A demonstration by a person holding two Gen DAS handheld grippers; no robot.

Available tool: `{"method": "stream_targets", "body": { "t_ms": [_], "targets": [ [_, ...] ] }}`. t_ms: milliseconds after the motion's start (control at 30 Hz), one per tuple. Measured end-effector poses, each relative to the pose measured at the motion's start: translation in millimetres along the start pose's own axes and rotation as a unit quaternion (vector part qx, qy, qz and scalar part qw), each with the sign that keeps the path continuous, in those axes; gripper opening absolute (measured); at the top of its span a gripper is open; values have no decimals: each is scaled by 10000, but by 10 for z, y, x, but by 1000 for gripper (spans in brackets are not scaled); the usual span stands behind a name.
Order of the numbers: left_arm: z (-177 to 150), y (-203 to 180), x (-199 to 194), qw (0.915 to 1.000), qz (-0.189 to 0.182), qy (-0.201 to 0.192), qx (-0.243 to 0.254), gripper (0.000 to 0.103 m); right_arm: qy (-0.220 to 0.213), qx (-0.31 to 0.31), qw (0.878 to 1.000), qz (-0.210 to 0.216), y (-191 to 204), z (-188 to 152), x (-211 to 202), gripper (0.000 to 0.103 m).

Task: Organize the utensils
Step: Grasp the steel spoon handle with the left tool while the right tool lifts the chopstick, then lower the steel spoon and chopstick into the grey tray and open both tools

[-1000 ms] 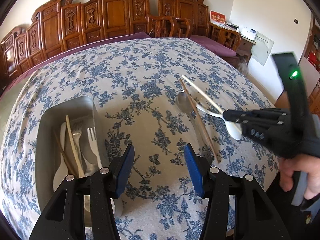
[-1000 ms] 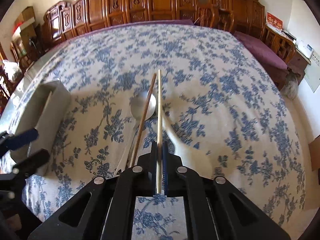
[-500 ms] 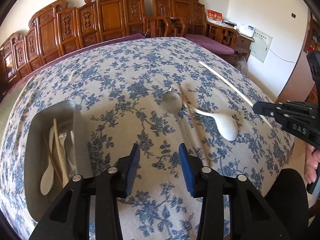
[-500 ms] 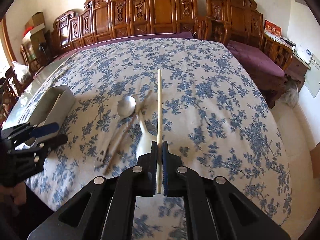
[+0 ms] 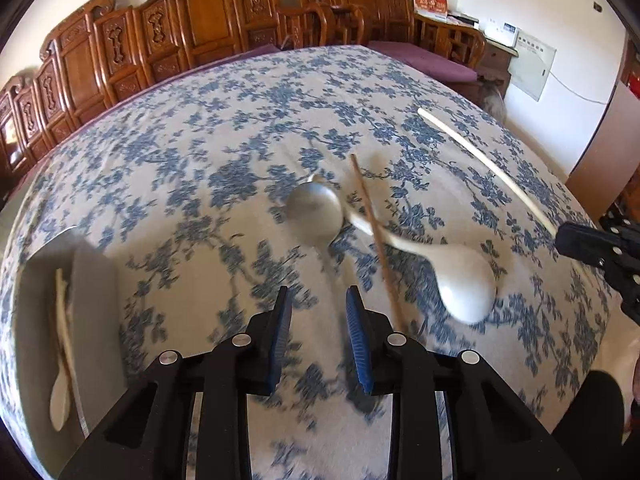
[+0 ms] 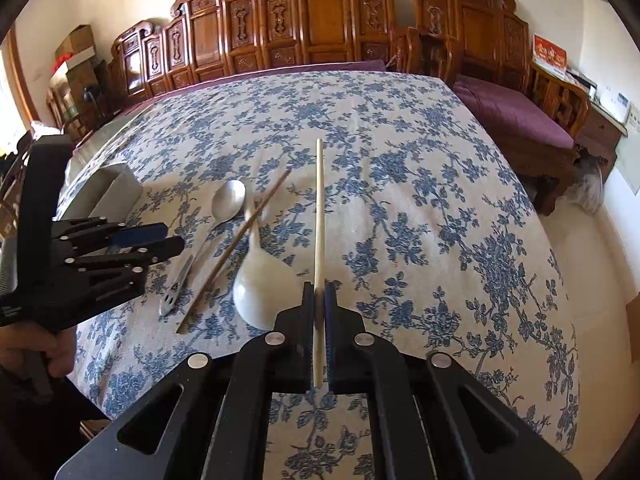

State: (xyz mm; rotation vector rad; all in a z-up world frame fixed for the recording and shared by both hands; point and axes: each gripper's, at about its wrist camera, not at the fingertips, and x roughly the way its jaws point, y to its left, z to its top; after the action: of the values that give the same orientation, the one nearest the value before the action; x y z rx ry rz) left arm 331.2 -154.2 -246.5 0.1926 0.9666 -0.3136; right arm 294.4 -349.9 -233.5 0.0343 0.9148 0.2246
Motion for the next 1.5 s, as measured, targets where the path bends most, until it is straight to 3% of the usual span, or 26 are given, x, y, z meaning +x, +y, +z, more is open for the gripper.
{"method": "stream_targets", "body": {
  "t_ms": [267,367,467,1067,1500],
  "targets": [
    [94,10,286,9984,-10,411,-384,20,-69,157,9998,122,-76,43,-45,6],
    [102,5,292,9982,56,446,-385,5,-105,126,9997,170,-55,55,-77,6],
    [89,-11,206,9987,248,359,-280,5,-97,114,9995,262,-16,61,-81,6],
    [6,230,-519,9990,394,114,-185,5,-238,-255,9980,519,316,82,-277,6],
    [-132,716,-1023,9981,421,-149,-428,5,-169,-559,9961,668,609,6,-276,6]
  ]
}}
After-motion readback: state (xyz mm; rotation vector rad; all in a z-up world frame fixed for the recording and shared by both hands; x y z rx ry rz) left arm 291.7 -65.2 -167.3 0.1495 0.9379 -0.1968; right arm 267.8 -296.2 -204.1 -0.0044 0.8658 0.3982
